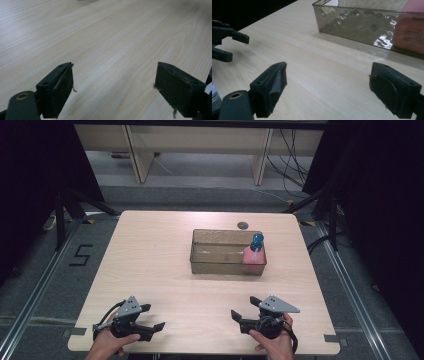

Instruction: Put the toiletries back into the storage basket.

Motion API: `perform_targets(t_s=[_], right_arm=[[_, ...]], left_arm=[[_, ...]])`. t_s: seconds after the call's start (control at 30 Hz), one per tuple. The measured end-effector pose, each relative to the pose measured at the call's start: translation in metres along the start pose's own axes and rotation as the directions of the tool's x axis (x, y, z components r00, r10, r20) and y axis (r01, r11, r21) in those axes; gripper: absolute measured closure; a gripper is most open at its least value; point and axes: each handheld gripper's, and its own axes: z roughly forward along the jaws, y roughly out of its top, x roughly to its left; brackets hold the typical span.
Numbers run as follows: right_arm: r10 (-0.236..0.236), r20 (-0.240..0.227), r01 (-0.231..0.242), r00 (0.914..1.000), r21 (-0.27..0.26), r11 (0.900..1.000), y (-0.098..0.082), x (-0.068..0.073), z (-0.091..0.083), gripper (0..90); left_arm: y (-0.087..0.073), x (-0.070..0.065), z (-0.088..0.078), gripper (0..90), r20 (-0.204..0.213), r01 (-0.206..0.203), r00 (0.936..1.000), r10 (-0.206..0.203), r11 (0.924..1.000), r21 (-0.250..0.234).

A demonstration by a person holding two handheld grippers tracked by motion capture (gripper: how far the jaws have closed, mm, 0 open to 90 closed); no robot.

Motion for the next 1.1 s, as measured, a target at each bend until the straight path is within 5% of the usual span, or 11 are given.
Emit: perform_targets(t_s=[0.17, 0.27, 0.33, 0.53, 0.63, 0.7, 0.73, 0.77, 0.97, 1.03, 1.1], right_arm=[[0.017, 0.001, -0.017, 0.9999, 0.0, 1.0, -0.001, 0.001, -0.001, 15.3], [0.043, 0.002, -0.043, 0.9991, 0.021, 0.999, -0.002, 0.003, -0.005, 15.3], [0.016, 0.003, -0.016, 0.9999, 0.003, 1.0, -0.003, 0.001, -0.004, 15.3], [0.057, 0.006, -0.057, 0.9984, 0.014, 0.998, -0.004, 0.003, -0.006, 15.3], [-0.005, 0.037, 0.005, 0.9993, 0.002, 1.0, -0.005, 0.0, -0.006, 15.3], [0.007, 0.021, -0.008, 0.9998, 0.007, 1.0, -0.006, 0.001, -0.007, 15.3], [0.071, 0.001, -0.071, 0.9975, 0.021, 0.997, -0.007, 0.006, -0.007, 15.3], [0.036, 0.002, -0.036, 0.9993, 0.008, 0.999, -0.007, 0.004, -0.007, 15.3], [0.04, -0.001, -0.04, 0.9992, 0.018, 0.999, -0.009, 0.006, -0.008, 15.3], [0.006, 0.022, -0.006, 0.9997, 0.013, 1.0, -0.01, 0.004, -0.009, 15.3], [0.047, -0.007, -0.047, 0.9989, 0.02, 0.999, -0.011, 0.006, -0.009, 15.3]], left_arm=[[0.0, 0.002, -0.001, 14.7, -0.01, -0.025, 0.9996, 0.025, 0.9994, 0.022], [0.0, 0.0, 0.0, 14.8, 0.001, -0.004, 1.0, 0.004, 1.0, 0.0], [0.001, 0.002, -0.001, 14.8, -0.015, -0.026, 0.9995, 0.027, 0.9991, 0.034], [0.0, -0.001, 0.0, 14.8, -0.003, -0.003, 1.0, 0.003, 1.0, 0.009], [0.0, 0.0, 0.0, 14.8, -0.002, -0.006, 1.0, 0.006, 1.0, 0.008], [0.0, 0.0, 0.0, 14.8, -0.002, -0.006, 1.0, 0.006, 0.9999, 0.008], [0.0, -0.001, 0.0, 14.7, -0.002, -0.006, 1.0, 0.006, 1.0, 0.008], [0.0, 0.0, -0.001, 14.8, -0.002, -0.012, 0.9999, 0.012, 0.9998, 0.013], [0.0, 0.0, 0.0, 14.7, -0.003, -0.011, 0.9999, 0.011, 0.9999, 0.013], [0.0, -0.001, 0.0, 14.8, -0.002, -0.004, 1.0, 0.004, 0.9999, 0.01], [0.0, -0.001, 0.0, 14.8, -0.001, -0.004, 1.0, 0.004, 0.9999, 0.01]])
